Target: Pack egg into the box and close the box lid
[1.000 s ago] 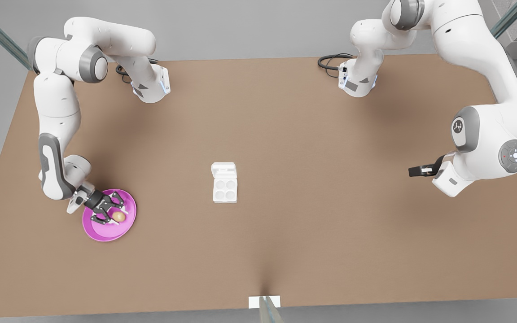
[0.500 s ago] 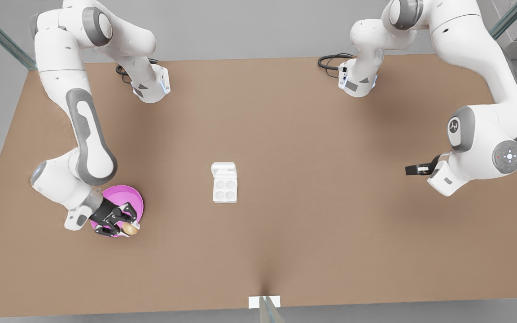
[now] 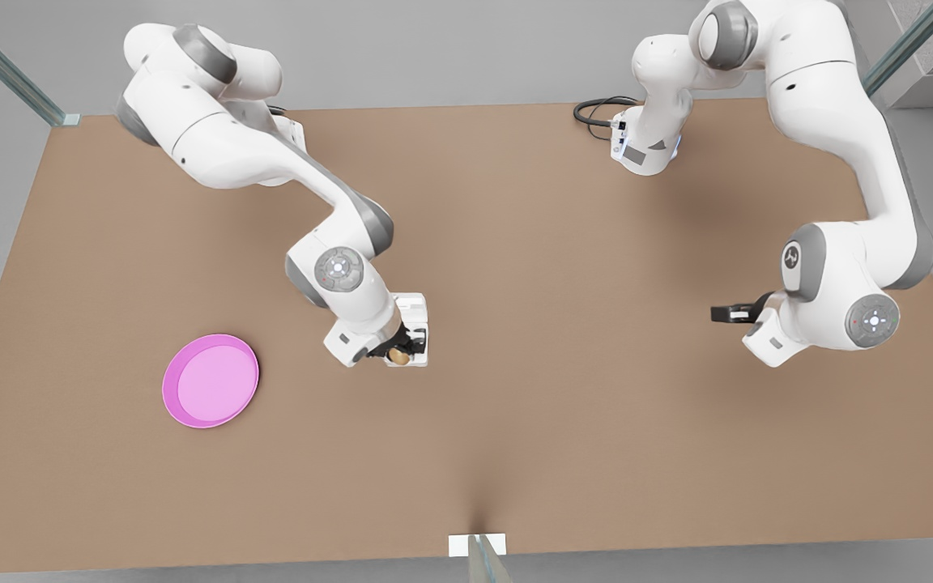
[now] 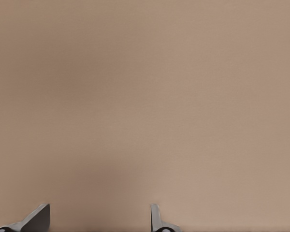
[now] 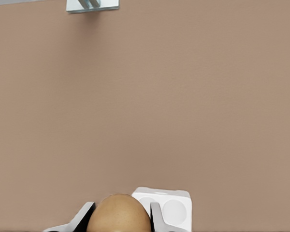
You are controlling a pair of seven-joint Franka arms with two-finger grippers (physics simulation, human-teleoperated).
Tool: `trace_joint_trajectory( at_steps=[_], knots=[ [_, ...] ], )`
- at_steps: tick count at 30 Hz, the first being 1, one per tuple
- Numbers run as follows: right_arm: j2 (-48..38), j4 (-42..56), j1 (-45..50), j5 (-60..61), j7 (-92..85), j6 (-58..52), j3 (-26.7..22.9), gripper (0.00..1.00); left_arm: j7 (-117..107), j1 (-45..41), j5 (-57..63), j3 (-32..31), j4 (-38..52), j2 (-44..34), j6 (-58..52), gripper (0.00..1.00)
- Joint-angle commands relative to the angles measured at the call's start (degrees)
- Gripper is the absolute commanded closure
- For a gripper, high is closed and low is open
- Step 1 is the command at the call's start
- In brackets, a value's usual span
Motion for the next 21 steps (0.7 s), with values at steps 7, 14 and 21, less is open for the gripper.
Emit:
trace_joint_trajectory(
  at_steps=[7, 14, 21],
  knots=[
    [4.31, -2.02, 3.23, -2.33, 2.13, 1.63, 0.45, 0.38, 0.00, 0.04, 0.59, 0.00, 0.00, 0.30, -0.05, 0.00],
    [7.20, -5.72, 3.40, -12.27, 4.59, -2.68, 0.18, 0.36, 0.53, 0.04, 0.59, 0.09, -0.09, 0.39, -0.14, 0.00],
    [8.44, -7.03, 3.75, -13.41, 4.68, -2.33, 0.27, 0.00, 0.53, -0.04, 0.59, 0.00, -0.26, 0.83, -0.22, 0.00]
  ],
)
